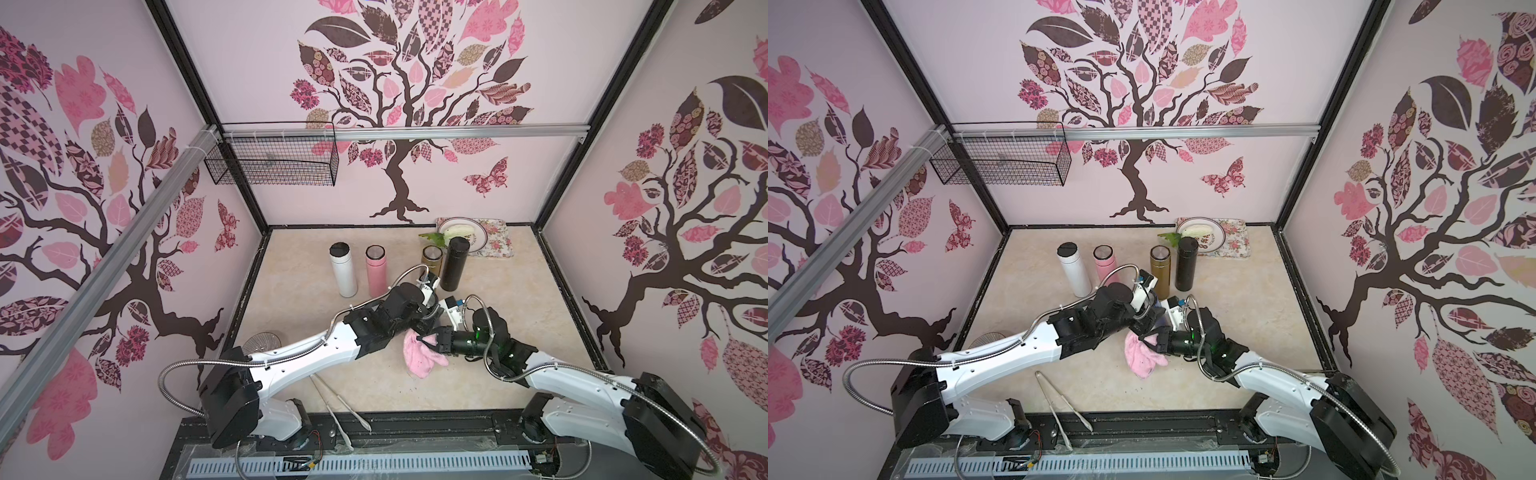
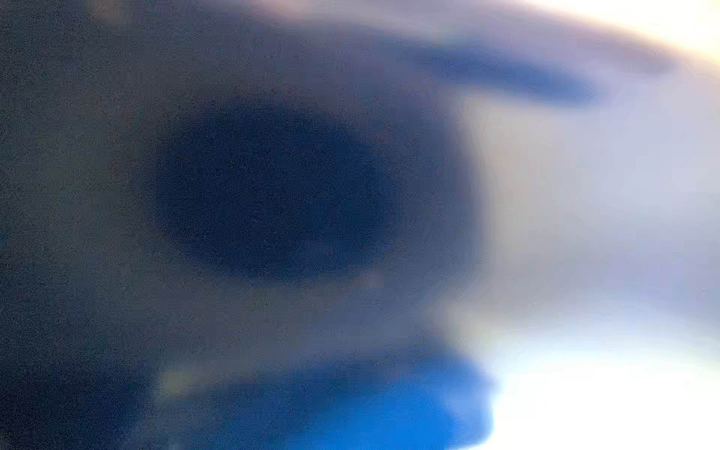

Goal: Wipe the surface of the thermos
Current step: Wipe the dirt from the surface of the thermos.

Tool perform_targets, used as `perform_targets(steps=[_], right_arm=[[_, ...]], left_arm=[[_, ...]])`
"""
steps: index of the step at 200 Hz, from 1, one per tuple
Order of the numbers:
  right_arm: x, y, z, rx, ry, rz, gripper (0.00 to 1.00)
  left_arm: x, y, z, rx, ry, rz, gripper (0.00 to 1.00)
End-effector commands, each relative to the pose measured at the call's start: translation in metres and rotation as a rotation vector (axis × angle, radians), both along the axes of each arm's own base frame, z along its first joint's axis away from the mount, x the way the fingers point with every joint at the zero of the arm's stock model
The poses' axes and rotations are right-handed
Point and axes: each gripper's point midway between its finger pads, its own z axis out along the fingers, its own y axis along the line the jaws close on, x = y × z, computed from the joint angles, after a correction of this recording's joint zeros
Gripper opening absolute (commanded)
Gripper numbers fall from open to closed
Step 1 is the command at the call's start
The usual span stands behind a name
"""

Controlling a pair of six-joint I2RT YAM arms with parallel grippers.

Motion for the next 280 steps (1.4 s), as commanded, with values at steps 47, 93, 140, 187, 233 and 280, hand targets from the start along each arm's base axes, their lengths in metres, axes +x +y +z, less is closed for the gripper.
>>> perform_targets(steps=[47,93,140,187,233,280], right_arm=[[0.033,-0.050,-0.041,-0.243,-0.052,-0.252,0.00],[0.044,-0.016,0.072,0.084,-0.273,-0.084,0.00],[0.028,-0.001,0.089,0.343,-0.166,0.140,0.00],[0.027,-0.016,-0.027,0.083,0.023,0.039,0.00],[0.030,-0.034,-0.064,-0.103,0.045,-0.040,0.00],[0.032,-0.007,0.048,0.253,-0.149,0.078,0.00]], left_arm=[[-0.042,0.002,-0.027,0.117,0.055,-0.185,0.00],[-0.059,-0.004,-0.030,0.133,0.042,-0.292,0.00],[-0.063,-0.003,-0.039,0.129,0.030,-0.313,0.00],[-0.060,-0.001,-0.044,0.125,0.020,-0.292,0.00],[-0.059,-0.004,-0.047,0.125,0.019,-0.295,0.00],[-0.068,-0.004,-0.045,0.098,0.028,-0.333,0.00]])
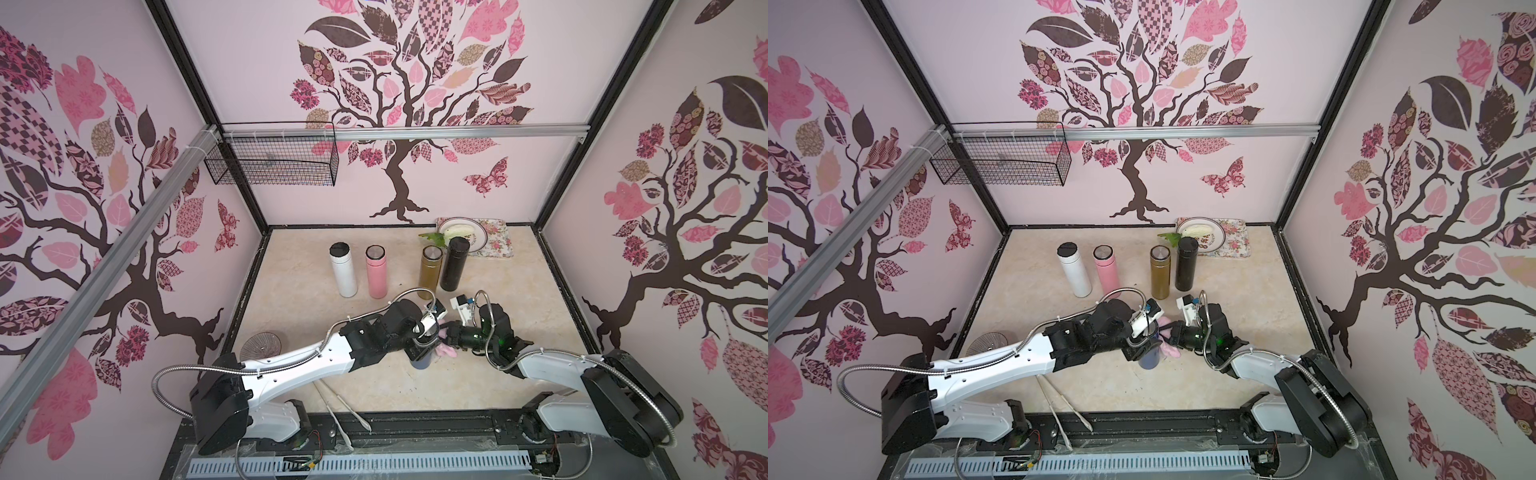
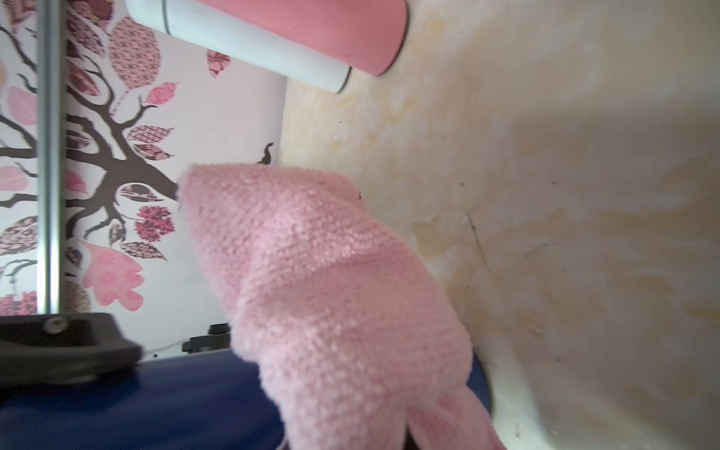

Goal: Wipe the surface of the thermos
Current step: Wipe the dirt from the surface of the thermos.

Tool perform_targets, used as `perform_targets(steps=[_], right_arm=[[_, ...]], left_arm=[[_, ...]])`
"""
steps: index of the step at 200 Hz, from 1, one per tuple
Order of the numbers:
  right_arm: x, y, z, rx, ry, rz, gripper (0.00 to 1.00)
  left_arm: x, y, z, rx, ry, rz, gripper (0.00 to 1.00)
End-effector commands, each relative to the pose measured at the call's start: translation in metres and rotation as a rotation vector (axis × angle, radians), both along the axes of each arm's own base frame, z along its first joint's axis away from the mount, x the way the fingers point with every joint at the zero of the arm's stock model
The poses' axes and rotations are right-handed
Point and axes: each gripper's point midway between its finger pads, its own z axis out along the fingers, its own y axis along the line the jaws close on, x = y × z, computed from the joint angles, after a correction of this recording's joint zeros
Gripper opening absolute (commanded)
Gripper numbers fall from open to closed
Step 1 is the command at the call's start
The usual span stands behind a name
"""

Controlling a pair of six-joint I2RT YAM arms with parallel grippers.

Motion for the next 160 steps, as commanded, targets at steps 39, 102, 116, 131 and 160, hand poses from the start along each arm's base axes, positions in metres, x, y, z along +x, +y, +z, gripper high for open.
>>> perform_targets(steps=[39,102,116,131,160], right_arm=[[-0.015,0.035,0.117,0.394,-0.178,0.254,0.00],[-0.033,0.010,-0.028,0.139,0.104,0.119,0.00],[-0.038,-0.001,-0.053,0.051,0.136,0.069,0.00],[-0.041,-0.013,-0.071,-0.037,0.152,0.019,0.00],[-0.040,-0.015,-0.055,-0.040,0.097,0.016,0.00]], left_arm=[[-0.011,-0.001,-0.017,-0.039,0.022,-0.036,0.00],[0.003,0.005,-0.027,-0.036,-0.026,0.039,0.00],[0.005,0.005,-0.029,-0.031,-0.027,0.048,0.00],[0.008,0.005,-0.029,-0.031,-0.032,0.061,0.00],[0.011,0.005,-0.026,-0.042,-0.039,0.087,0.00]])
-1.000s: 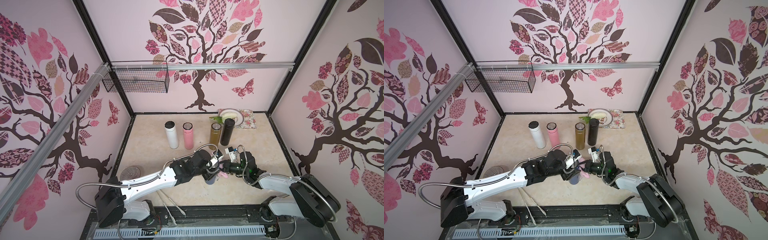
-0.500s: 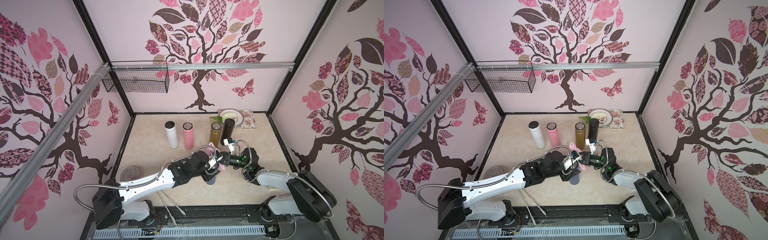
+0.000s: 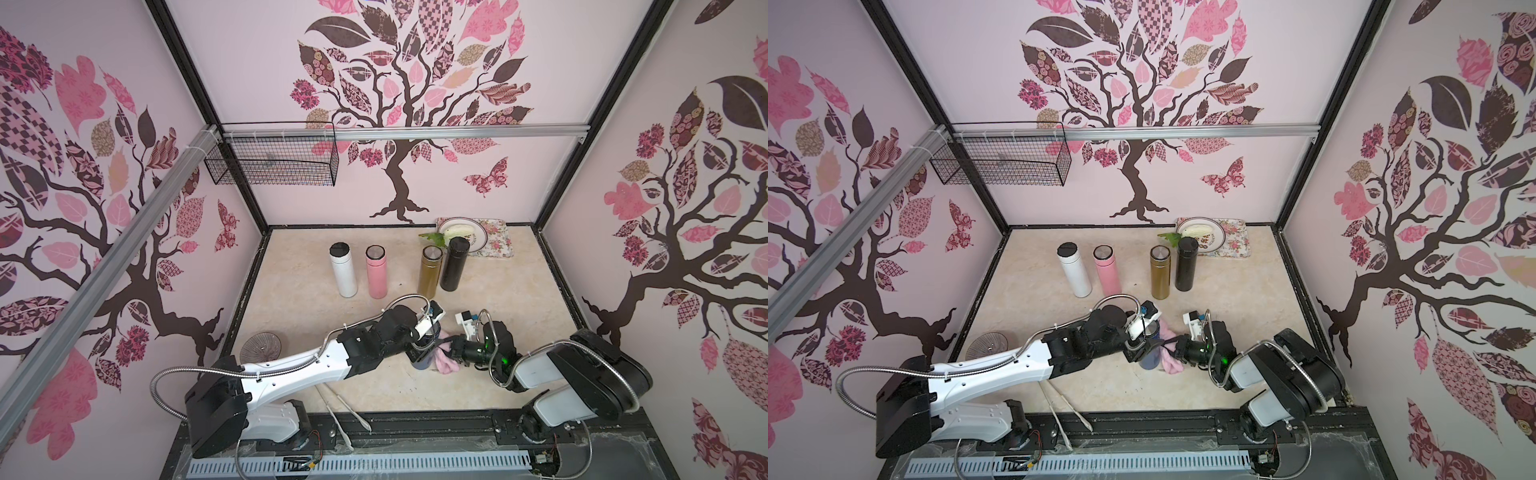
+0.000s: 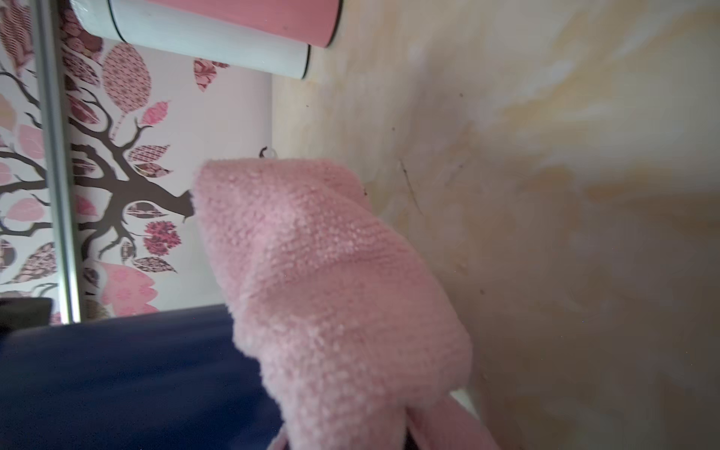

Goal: Wipe the surface of the thermos
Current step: Wipe the dirt from the surface of the thermos.

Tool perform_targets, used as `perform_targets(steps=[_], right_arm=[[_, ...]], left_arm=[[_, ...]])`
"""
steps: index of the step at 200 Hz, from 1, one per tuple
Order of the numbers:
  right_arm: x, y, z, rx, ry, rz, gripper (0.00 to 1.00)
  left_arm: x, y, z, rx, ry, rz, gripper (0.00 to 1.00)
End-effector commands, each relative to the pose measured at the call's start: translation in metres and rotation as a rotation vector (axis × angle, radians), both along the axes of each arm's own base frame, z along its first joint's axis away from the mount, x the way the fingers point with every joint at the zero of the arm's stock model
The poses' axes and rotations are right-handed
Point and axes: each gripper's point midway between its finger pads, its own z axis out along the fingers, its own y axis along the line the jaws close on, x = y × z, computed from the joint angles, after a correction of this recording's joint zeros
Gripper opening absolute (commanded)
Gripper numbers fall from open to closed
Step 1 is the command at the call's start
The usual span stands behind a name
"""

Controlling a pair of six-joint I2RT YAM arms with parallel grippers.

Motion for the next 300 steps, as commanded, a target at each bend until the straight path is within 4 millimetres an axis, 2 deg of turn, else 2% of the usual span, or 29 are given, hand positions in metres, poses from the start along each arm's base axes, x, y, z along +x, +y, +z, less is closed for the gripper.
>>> perform_targets(steps=[1,43,60,75,85,96,119,136,150,161,175,192,207,232,247,260,270,286,300], right_arm=[[-0.011,0.006,0.011,-0.021,-0.047,0.073,0.00],[0.008,0.020,0.114,0.080,-0.274,0.100,0.00],[0.010,0.024,0.155,0.119,-0.351,0.114,0.00],[0.009,0.025,0.176,0.150,-0.392,0.119,0.00],[0.008,0.025,0.175,0.153,-0.381,0.119,0.00],[0.005,0.023,0.161,0.144,-0.353,0.118,0.00],[-0.001,0.016,0.113,0.103,-0.259,0.087,0.00],[-0.008,0.003,0.067,0.021,-0.181,0.045,0.00],[-0.012,-0.005,0.043,-0.031,-0.144,0.020,0.00],[-0.016,-0.008,0.034,-0.049,-0.138,0.016,0.00],[-0.020,-0.005,0.033,-0.064,-0.160,0.024,0.00],[-0.027,0.011,0.050,-0.062,-0.268,0.074,0.00],[-0.032,0.029,0.072,-0.070,-0.407,0.117,0.00],[-0.020,0.042,0.116,-0.035,-0.597,0.042,0.00],[-0.010,0.040,0.148,0.032,-0.691,-0.054,0.00],[0.001,0.035,0.163,0.050,-0.734,-0.141,0.00],[0.011,0.034,0.162,0.025,-0.730,-0.184,0.00],[0.028,0.032,0.134,-0.102,-0.645,-0.229,0.00],[0.034,0.024,0.098,-0.190,-0.540,-0.266,0.00]], left_arm=[[0.006,0.007,-0.028,0.048,0.018,0.050,0.00],[0.003,0.009,-0.032,0.049,0.028,0.046,0.00],[0.004,0.009,-0.035,0.053,0.035,0.052,0.00],[0.005,0.009,-0.036,0.051,0.037,0.059,0.00],[0.007,0.009,-0.035,0.045,0.038,0.073,0.00],[0.009,0.010,-0.034,0.036,0.040,0.093,0.00],[0.025,0.016,-0.031,0.000,0.041,0.222,0.00],[0.039,0.022,-0.028,-0.030,0.052,0.347,0.00],[0.045,0.023,-0.028,-0.050,0.067,0.406,0.00],[0.053,0.029,-0.027,-0.078,0.089,0.498,0.00],[0.061,0.037,-0.023,-0.110,0.119,0.616,0.00],[0.067,0.048,-0.022,-0.136,0.177,0.760,0.00],[0.068,0.050,-0.019,-0.130,0.230,0.832,0.00],[0.064,0.037,-0.014,-0.140,0.327,0.833,0.00],[0.060,0.028,-0.014,-0.152,0.374,0.808,0.00],[0.056,0.022,-0.013,-0.172,0.413,0.781,0.00],[0.053,0.019,-0.011,-0.181,0.427,0.767,0.00],[0.052,0.022,-0.008,-0.190,0.424,0.772,0.00],[0.052,0.026,-0.003,-0.201,0.413,0.775,0.00]])
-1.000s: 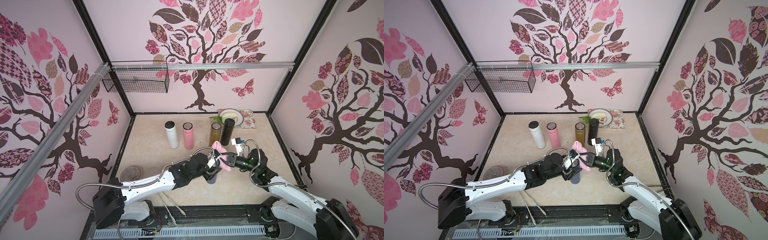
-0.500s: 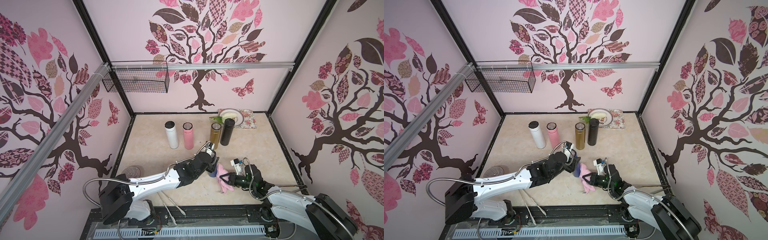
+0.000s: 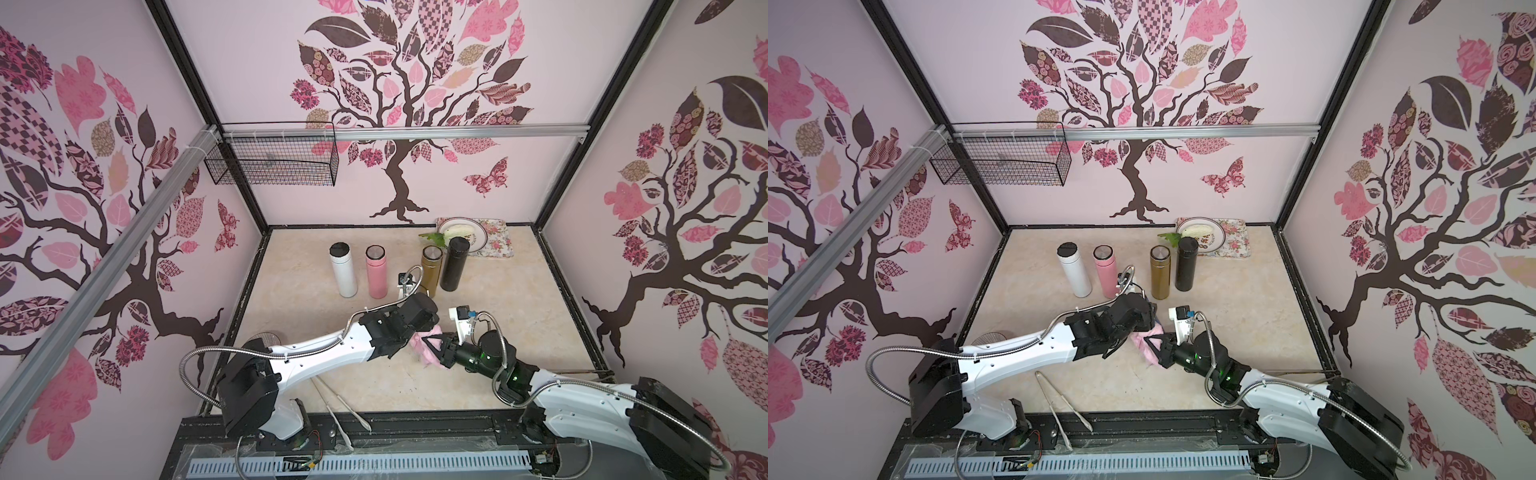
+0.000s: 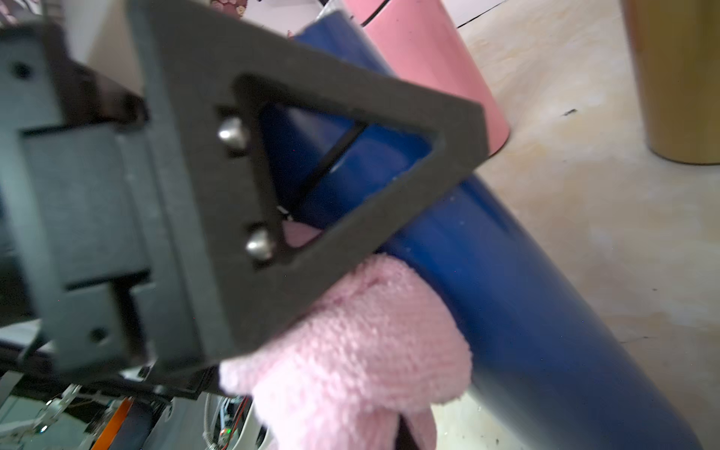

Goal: Wipe the surface of the thermos
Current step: Wipe the dirt from the surface of the thermos.

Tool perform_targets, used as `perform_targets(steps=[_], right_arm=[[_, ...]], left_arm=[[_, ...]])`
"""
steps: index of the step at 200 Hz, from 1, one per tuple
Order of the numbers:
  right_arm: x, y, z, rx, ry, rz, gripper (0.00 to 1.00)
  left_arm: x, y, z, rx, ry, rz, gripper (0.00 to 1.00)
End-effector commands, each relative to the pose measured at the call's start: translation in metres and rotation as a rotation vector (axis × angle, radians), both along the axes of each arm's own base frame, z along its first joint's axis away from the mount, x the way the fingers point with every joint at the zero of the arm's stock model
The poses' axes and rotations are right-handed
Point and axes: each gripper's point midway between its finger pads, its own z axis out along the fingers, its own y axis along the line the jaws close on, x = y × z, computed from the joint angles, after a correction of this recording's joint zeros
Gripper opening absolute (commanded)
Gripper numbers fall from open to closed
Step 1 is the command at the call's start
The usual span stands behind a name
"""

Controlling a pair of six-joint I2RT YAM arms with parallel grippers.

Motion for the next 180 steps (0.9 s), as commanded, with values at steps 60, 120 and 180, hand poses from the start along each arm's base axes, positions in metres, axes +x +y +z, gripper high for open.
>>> perform_targets(steps=[60,120,180], right_arm=[[0.027,-0.065,-0.098,-0.221,0.256,-0.404,0.00],[0.029,-0.010,-0.037,-0.172,0.062,-0.211,0.00],[0.008,0.050,-0.049,-0.130,0.067,-0.055,0.00]], left_arm=[[-0.018,0.005,0.000,-0.034,0.067,-0.009,0.00],[-0.016,0.001,0.000,-0.067,0.091,0.026,0.00],[-0.011,0.003,0.016,-0.085,0.055,0.046,0.00]])
